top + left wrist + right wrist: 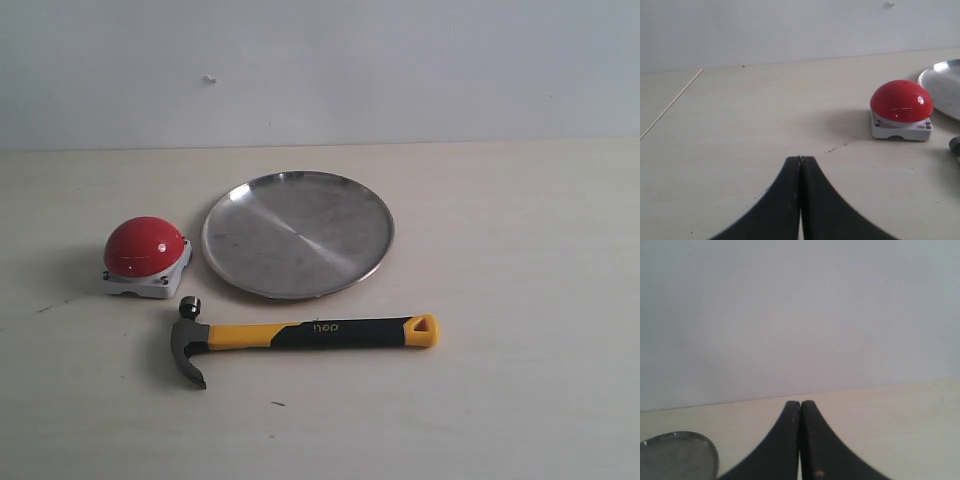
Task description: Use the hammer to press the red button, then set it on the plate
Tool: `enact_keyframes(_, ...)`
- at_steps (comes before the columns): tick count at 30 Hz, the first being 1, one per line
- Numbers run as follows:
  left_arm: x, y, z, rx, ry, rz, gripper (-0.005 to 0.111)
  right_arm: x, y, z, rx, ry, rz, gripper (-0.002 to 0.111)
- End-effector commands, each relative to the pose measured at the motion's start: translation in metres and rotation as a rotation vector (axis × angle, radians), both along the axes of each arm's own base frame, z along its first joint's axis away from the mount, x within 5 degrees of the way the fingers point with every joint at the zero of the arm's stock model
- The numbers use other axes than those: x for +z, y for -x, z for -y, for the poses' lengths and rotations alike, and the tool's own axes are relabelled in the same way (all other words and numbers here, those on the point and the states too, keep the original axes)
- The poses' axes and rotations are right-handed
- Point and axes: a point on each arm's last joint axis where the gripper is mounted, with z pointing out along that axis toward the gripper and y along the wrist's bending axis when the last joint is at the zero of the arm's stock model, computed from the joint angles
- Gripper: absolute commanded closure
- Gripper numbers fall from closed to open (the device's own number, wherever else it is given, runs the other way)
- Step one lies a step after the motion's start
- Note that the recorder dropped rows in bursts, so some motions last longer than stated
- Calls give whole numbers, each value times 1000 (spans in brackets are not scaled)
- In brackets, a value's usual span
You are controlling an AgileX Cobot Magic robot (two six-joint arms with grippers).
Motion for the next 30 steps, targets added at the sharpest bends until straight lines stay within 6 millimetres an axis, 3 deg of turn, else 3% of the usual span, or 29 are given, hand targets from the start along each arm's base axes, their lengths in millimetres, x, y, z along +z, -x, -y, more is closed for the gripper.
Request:
enact_keyframes(1, 1, 0, 0, 0, -8, 14, 107, 3, 0, -8, 66, 101, 5, 108)
enact_keyframes(10, 1, 0, 0, 0, -8, 14, 107, 0, -2, -38, 256, 251, -29, 108)
enact_keyframes(21, 1, 0, 0, 0, -8, 14, 107, -19, -42, -99, 562, 472, -408, 108)
enact_keyframes(24, 1, 0, 0, 0, -8, 14, 107, -34, -50, -122, 685, 551, -497, 108)
enact_keyframes(30, 1, 0, 0, 0, -8, 14, 107, -64, -66, -194, 960, 673, -628, 105)
